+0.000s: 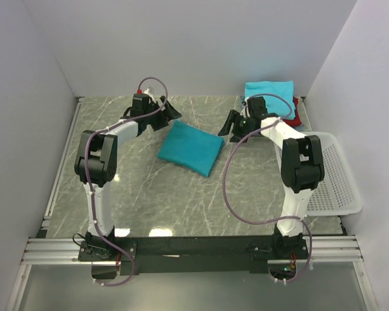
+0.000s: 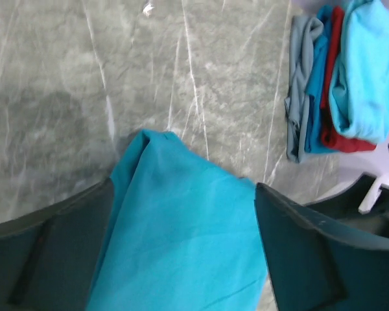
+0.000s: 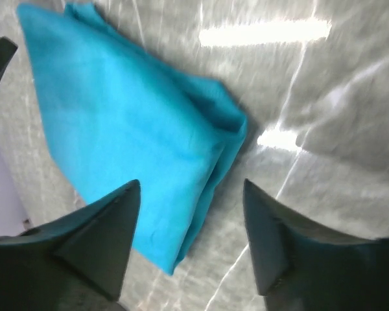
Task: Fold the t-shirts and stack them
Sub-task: Fold the tshirt
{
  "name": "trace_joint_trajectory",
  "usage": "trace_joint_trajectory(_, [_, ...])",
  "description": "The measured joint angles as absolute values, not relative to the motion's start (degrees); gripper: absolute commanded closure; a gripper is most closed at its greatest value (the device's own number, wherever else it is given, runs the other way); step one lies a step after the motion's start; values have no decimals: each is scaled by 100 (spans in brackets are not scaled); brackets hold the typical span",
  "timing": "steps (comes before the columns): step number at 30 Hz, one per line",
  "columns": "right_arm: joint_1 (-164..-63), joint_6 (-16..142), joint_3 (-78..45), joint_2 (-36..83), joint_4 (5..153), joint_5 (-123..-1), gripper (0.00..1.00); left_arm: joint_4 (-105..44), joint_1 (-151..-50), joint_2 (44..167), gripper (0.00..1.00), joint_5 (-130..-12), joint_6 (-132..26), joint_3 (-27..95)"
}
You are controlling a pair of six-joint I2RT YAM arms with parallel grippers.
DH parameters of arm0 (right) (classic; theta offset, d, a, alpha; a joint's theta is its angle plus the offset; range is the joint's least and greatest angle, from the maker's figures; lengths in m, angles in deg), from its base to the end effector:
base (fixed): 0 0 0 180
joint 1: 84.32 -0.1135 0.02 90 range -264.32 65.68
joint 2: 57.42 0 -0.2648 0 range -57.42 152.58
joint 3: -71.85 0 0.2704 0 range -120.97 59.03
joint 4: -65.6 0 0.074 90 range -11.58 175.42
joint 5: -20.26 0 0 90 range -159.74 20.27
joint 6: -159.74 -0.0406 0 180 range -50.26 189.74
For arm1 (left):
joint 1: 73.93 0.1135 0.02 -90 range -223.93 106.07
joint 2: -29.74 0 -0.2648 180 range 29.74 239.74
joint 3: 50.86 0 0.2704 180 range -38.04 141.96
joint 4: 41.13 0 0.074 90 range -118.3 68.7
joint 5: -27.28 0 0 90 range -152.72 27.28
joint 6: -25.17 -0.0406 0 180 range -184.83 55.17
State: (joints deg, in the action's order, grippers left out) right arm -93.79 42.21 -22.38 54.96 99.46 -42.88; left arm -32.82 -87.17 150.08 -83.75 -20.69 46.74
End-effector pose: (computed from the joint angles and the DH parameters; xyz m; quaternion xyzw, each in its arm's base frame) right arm 0.4365 0.0914 0.1873 0.0697 0.9202 0.3087 0.2305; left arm 0.4824 -0.1285 0.1798 -0.1415 0.8489 -0.3716 0.3481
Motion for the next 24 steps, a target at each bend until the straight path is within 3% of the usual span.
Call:
trace_joint_trajectory(6, [-9355,4223,-2275,5509,9859,-4336,19,-3496,-8679,14879,1,-8520,-2019,4595])
trace_joint_trajectory(12, [-9554,4160,-1342,4604,9684,-4295,18,-3599,-8802,14077,1,-8756,-2019,3983])
trace_joint_trajectory(17, [-10267,3745,-607,3916,8853,-3917,18,-4182,-8979,13683,0,-9110,-1870,3255])
trace_joint_trajectory(24, [-11102,3404,-516,4375,8049,-3646,18,-4692,-9025,13851,0,-9562,-1584,2370])
